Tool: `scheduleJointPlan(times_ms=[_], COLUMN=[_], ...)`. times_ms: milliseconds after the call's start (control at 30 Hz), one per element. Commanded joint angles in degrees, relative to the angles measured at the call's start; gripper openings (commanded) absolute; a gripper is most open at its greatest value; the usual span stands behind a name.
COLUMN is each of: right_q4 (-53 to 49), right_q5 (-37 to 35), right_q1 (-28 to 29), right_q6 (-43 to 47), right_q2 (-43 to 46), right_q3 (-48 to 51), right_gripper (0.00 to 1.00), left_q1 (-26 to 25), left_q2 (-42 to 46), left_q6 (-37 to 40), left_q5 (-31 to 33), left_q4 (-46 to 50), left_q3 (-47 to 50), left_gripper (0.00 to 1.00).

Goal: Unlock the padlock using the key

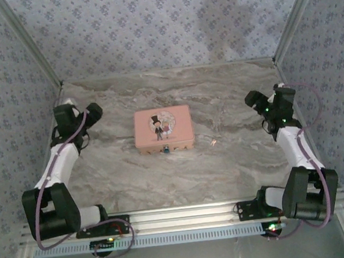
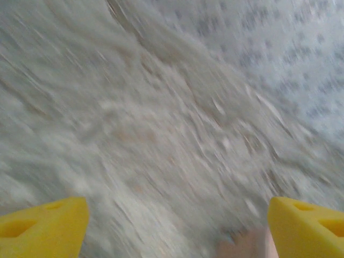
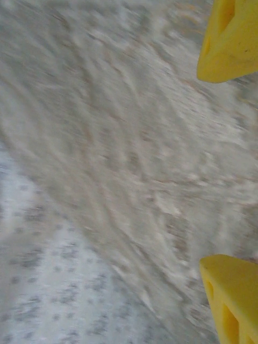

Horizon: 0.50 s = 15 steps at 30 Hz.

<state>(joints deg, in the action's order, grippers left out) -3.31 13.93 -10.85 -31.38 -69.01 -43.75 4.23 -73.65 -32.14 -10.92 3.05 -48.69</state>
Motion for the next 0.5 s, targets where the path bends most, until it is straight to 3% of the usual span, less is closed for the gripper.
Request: scheduleJointPlan(times_ms=[0, 167, 200, 233, 467], right_q4=[-15.9, -26.9, -29.3, -31.6, -40.1], right_q5=[7.3, 6.3, 5.8, 4.7, -3.1], right_q1=[1.2, 4.0, 5.1, 6.7, 17.1], right_q6=[-1.5, 0.0, 0.9, 1.8, 6.1], right_q2=[1.0, 2.1, 1.6, 0.9, -7.9], right_q3=[-5.3, -8.9, -9.9, -11.0, -16.8], right_gripper=[0.84, 0.8, 0.78, 0.76, 0.6], left_q1=[-6.5, -17.9, -20.5, -23.0, -38.4], left_q2=[3.8, 6.5, 6.3, 5.9, 0.4], left_q6=[-4.4, -7.8, -8.4, -9.1, -14.8], left_q5=[-7.5, -4.7, -4.4, -3.7, -2.0], left_q4=[12.6, 22.7, 24.4, 26.0, 23.2], left_q3=[-3.5, -5.4, -5.9, -6.6, -8.2], left_gripper=[0.84, 0.86, 0.96, 0.98, 0.91])
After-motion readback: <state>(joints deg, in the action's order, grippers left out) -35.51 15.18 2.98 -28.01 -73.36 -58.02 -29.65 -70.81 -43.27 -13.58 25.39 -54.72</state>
